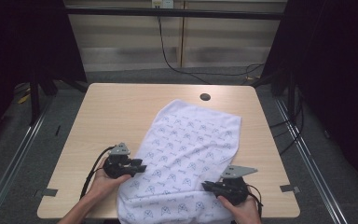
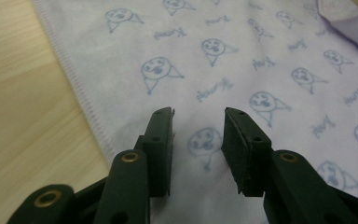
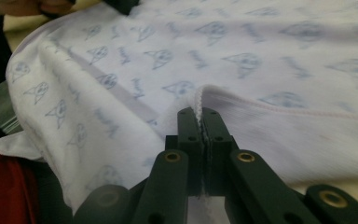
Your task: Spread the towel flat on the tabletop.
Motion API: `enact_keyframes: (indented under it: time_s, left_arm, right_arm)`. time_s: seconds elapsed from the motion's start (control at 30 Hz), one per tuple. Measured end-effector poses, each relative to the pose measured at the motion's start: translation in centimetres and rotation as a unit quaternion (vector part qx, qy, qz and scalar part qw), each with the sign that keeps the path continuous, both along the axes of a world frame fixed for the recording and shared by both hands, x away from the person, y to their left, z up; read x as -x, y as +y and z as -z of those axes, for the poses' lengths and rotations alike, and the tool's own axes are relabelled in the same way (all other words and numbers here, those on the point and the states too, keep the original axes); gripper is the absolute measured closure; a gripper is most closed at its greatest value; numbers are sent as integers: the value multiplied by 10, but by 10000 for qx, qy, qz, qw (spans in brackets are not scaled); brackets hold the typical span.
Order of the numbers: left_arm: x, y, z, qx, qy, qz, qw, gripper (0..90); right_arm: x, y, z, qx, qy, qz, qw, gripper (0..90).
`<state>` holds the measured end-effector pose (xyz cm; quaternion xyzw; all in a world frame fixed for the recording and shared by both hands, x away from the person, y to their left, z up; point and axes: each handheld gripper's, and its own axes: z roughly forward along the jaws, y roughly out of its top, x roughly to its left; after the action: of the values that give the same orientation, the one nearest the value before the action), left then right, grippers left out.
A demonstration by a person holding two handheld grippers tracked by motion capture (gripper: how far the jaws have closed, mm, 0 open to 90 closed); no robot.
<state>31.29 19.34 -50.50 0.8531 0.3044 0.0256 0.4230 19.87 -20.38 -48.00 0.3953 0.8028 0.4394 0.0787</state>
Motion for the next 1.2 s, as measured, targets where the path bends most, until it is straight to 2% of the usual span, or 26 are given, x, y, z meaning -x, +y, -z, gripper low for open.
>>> enact_keyframes:
  time_s: [0.07, 0.13, 0.2, 0.27, 0.37, 0.4, 0.47, 0.53, 0.57, 0.6, 0.67, 0.73, 0.77, 0.87, 0.93, 1.0, 1.03, 1.07, 1.1, 1.13, 1.17, 1.2]
  left_arm:
    - [5, 11, 0, 41, 33, -51, 10000, 629]
    - [14, 18, -1, -48, -32, -64, 10000, 634]
    - [23, 26, -1, 14, 39, -109, 9999, 634]
    - [34, 31, -1, 62, 89, -85, 9999, 634]
    - [48, 36, -1, 167, 267, 73, 9995, 634]
    - [52, 36, -1, 169, 261, 124, 9994, 634]
    - [59, 38, -2, 155, 315, 172, 9992, 627]
    - [60, 39, -4, 105, 258, 184, 9994, 605]
    - [58, 39, -5, 82, 215, 134, 9996, 588]
    - [54, 38, -5, 150, 236, 63, 9996, 580]
    - [41, 37, -8, 196, 164, -64, 9997, 580]
    - [25, 36, -10, 274, 195, -160, 9993, 581]
    - [17, 34, -11, 226, 74, -274, 9993, 580]
    - [-6, 30, -12, 302, 17, -462, 9985, 581]
    - [-18, 24, -12, 255, -44, -534, 9982, 581]
    - [-28, 20, -11, 197, -83, -630, 9978, 580]
    - [-30, 19, -11, 190, -251, -741, 9968, 581]
    - [-33, 19, -11, 257, -334, -786, 9960, 581]
    - [-36, 20, -10, 346, -248, -759, 9962, 581]
    - [-38, 20, -8, 294, -175, -766, 9965, 581]
    - [-38, 20, -7, 192, -155, -732, 9970, 581]
    - [-40, 21, -5, 195, -124, -707, 9972, 581]
  right_arm:
    - [9, -16, -6, -88, -115, 274, 9995, 886]
    - [18, -32, -9, -108, -186, 511, 9985, 886]
    - [29, -46, -9, -156, -157, 707, 9973, 886]
    - [38, -55, -8, -76, -88, 888, 9960, 886]
    - [51, -64, -5, -45, 1, 1052, 9944, 881]
    - [53, -65, -4, -9, 60, 1076, 9942, 870]
    - [58, -64, -4, 96, 55, 1119, 9937, 819]
    - [61, -63, -6, 178, 19, 1188, 9928, 736]
    - [60, -64, -7, 120, 4, 1224, 9924, 684]
    - [58, -65, -8, 79, -43, 1225, 9924, 646]
    - [47, -63, -9, 63, -130, 1218, 9925, 613]
    - [30, -58, -10, 31, -188, 1128, 9934, 615]
    - [20, -55, -10, 57, -200, 1066, 9941, 637]
    - [-13, -39, -15, 47, -277, 818, 9963, 668]
    - [-37, -30, -16, -12, -318, 688, 9971, 678]
    - [-63, -21, -12, -16, -227, 547, 9982, 687]
    - [-74, -16, -8, 64, -197, 493, 9986, 687]
    - [-85, -12, -3, 126, -125, 457, 9988, 687]
    - [-94, -9, 2, 185, -82, 453, 9988, 687]
    - [-101, -6, 6, 261, -59, 453, 9986, 687]
    - [-106, -5, 10, 237, -32, 414, 9989, 677]
    - [-110, -5, 13, 244, 16, 413, 9989, 667]
